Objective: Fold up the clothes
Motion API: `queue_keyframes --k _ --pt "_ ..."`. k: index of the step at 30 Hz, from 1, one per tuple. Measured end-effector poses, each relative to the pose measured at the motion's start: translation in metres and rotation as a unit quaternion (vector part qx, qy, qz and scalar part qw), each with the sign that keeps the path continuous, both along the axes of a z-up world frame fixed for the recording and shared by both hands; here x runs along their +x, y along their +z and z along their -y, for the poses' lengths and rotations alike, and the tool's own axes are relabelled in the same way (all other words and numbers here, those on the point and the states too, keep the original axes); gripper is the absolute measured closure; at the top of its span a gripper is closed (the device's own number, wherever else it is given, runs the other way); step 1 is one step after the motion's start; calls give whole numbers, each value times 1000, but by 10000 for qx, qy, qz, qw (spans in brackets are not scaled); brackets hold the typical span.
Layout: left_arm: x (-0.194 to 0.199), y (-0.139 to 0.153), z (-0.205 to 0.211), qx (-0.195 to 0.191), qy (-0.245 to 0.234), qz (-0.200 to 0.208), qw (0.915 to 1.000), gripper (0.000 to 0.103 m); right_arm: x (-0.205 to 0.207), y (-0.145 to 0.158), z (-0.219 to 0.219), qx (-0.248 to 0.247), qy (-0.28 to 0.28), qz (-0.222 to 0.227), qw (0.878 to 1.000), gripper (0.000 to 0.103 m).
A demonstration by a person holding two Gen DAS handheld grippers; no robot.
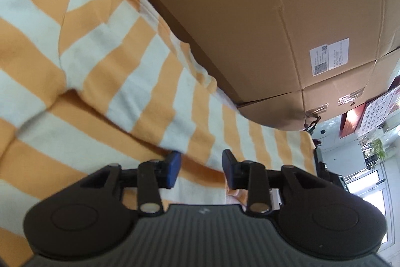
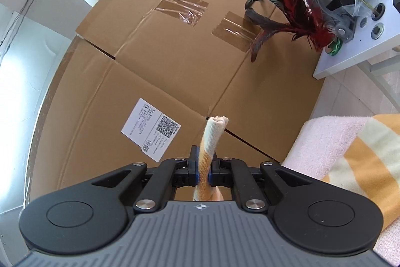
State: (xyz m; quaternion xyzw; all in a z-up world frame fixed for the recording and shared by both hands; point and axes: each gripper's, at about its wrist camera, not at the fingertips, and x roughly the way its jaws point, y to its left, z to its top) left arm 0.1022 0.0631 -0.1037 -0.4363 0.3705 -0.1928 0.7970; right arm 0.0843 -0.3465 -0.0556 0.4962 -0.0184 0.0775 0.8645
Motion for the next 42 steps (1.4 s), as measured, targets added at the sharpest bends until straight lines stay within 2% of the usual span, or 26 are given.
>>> queue_keyframes --k 2,4,6,8,9,10,21,25,27,29,30,34,37,39,40,42 --pt "0 0 0 35 102 -47 9999 64 0 0 0 21 24 17 10000 95" --pt "4 -1 1 52 229 -142 9996 71 -2 -1 1 108 46 116 9999 96" --pt "9 -2 1 -49 329 -184 9993 71 -5 -3 4 242 95 266 9993 96" --pt "11 -1 1 -94 415 -163 9990 77 -6 -3 5 309 114 346 9989 96" --pt "11 0 1 -60 421 -113 9990 87 -6 -2 5 294 91 330 9990 96" --pt "11 2 1 -27 427 -64 9991 103 -6 -2 5 283 82 296 9991 96" --pt "0 23 -5 313 386 428 9978 103 1 -5 4 256 86 33 9996 96" --pt "-2 4 -9 153 239 56 9996 103 8 1 -2 297 310 -65 9991 96" --pt "-5 -6 -9 27 49 -164 9998 103 15 14 -9 400 584 -76 9975 96" --pt "-9 -6 -8 54 -129 -159 9998 103 22 27 -15 503 858 -87 9950 96" --pt "-11 -4 -7 100 -229 -101 9996 103 24 37 -21 399 930 -32 9949 96" --pt "-25 16 -7 647 -750 136 9950 103 29 82 -48 -118 1237 154 9921 96" --pt "-39 37 -19 1410 -894 572 9843 103 34 102 -69 -345 1466 206 9884 96" --pt "-36 49 -32 1957 -856 827 9734 102 39 111 -84 -460 1623 184 9855 96" --pt "-29 53 -38 2203 -842 884 9678 89 42 115 -91 -505 1703 163 9840 96" --pt "-15 60 -50 2690 -813 994 9545 71 47 120 -105 -557 1862 128 9809 96"
